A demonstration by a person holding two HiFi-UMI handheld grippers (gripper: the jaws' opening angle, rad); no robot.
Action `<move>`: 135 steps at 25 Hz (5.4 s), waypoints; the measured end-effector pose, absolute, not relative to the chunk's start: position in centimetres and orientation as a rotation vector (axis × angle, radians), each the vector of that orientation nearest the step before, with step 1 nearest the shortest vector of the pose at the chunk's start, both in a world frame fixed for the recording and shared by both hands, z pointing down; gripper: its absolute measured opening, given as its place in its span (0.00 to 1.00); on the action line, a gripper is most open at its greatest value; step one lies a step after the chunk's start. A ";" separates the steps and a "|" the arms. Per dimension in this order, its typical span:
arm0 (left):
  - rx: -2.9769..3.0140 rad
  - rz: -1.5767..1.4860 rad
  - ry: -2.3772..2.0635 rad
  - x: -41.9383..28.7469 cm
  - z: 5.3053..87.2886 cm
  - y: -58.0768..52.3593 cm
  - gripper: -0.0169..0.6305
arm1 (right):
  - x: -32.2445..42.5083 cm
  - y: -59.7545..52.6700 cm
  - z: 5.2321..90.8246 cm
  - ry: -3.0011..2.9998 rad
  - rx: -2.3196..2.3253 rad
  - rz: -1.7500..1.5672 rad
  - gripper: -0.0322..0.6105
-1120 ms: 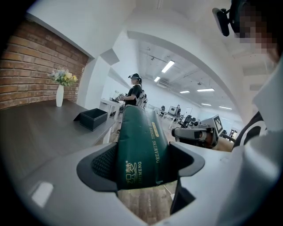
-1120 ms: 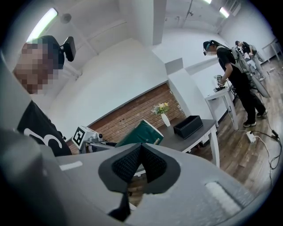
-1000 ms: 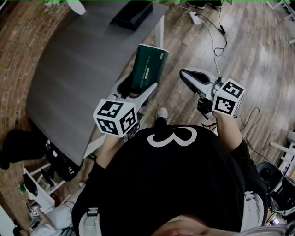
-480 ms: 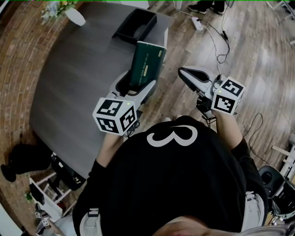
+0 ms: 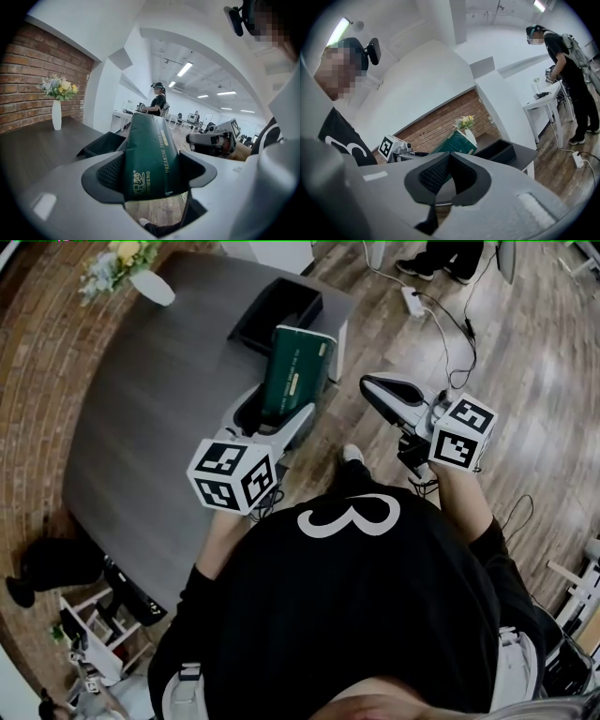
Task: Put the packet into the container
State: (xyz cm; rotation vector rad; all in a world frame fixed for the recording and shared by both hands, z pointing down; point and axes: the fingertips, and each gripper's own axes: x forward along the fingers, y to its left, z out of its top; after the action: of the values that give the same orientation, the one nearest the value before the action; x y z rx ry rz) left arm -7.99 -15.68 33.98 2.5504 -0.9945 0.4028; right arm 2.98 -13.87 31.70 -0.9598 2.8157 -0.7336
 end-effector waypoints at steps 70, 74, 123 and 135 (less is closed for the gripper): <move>2.527 0.958 -0.810 -6.8 47.1 -40.3 0.63 | 6.2 -37.2 39.3 2.901 -0.805 -1.046 0.05; 2.528 0.947 -0.859 -6.7 47.1 -40.6 0.64 | 6.1 -37.1 40.0 2.897 -0.801 -1.068 0.05; 2.541 0.084 -0.992 -3.0 32.8 -26.8 0.05 | 0.9 -27.1 32.7 3.085 -0.565 -0.634 0.05; 2.554 0.083 -0.974 -2.4 32.6 -27.4 0.04 | 1.1 -27.7 32.6 3.075 -0.558 -0.645 0.05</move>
State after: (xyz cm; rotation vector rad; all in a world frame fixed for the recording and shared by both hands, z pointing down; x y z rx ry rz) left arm -2.42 -27.40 32.64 2.5543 -0.9736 0.0827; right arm 1.10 -27.73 32.61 -0.5581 3.0749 -0.6453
